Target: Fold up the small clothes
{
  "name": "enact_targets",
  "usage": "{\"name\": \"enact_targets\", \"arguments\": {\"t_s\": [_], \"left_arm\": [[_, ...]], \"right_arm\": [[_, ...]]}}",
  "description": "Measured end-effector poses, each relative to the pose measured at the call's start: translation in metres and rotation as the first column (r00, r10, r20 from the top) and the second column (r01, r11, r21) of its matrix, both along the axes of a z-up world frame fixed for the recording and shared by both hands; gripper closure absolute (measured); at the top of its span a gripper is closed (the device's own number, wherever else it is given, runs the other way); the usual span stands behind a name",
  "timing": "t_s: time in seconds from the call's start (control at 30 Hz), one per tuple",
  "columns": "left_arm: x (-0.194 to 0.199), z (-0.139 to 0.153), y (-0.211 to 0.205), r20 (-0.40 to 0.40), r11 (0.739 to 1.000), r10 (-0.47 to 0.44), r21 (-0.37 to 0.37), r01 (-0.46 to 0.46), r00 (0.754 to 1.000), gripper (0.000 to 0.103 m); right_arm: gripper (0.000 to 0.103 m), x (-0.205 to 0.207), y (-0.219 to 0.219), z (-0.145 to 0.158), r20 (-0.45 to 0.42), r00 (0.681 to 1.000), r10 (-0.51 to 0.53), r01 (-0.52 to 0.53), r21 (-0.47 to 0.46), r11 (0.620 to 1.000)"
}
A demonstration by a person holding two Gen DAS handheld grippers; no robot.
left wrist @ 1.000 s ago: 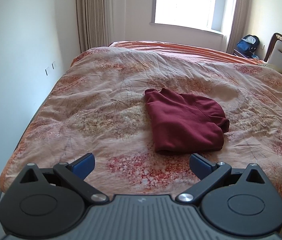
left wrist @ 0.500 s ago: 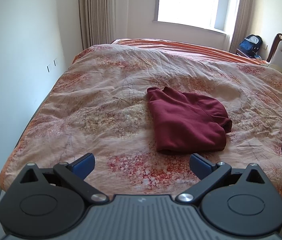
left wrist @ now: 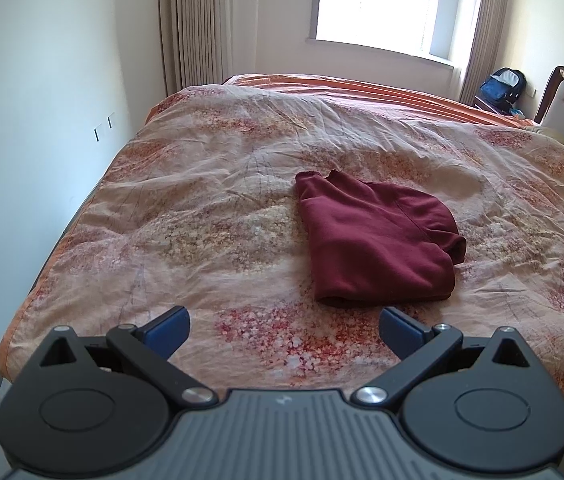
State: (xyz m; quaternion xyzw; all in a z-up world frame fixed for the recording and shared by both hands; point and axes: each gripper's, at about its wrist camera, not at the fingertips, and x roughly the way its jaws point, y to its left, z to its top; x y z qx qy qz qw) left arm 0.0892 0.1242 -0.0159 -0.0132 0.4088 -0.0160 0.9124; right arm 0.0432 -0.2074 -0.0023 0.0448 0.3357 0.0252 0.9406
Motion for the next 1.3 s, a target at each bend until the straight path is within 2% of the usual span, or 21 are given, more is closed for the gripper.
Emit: {"name": "enact_targets", "arguments": {"t_s": [0.77, 1.0, 1.3], "left_arm": [[0.013, -0.006, 0.010, -0.049, 0.999, -0.042, -0.010, 0.042, 0.998, 0.000], [0.016, -0.006, 0.007, -0.058, 0.998, -0.030, 0.055, 0.033, 0.998, 0.000], [0.020, -0.008, 0.007, -0.061, 0.995, -0.076, 0.054, 0.080, 0.995, 0.000]], "right_arm": [[0.000, 0.002, 0.012, -0.003, -0.017, 0.999, -0.031, 0.031, -0.013, 0.999], [0.000, 0.000, 0.019, -0.004, -0.033, 0.999, -0.036, 0.035, -0.031, 0.999], [0.000, -0.002, 0.025, -0.006, -0.052, 0.997, -0.060, 0.058, -0.039, 0.998]]}}
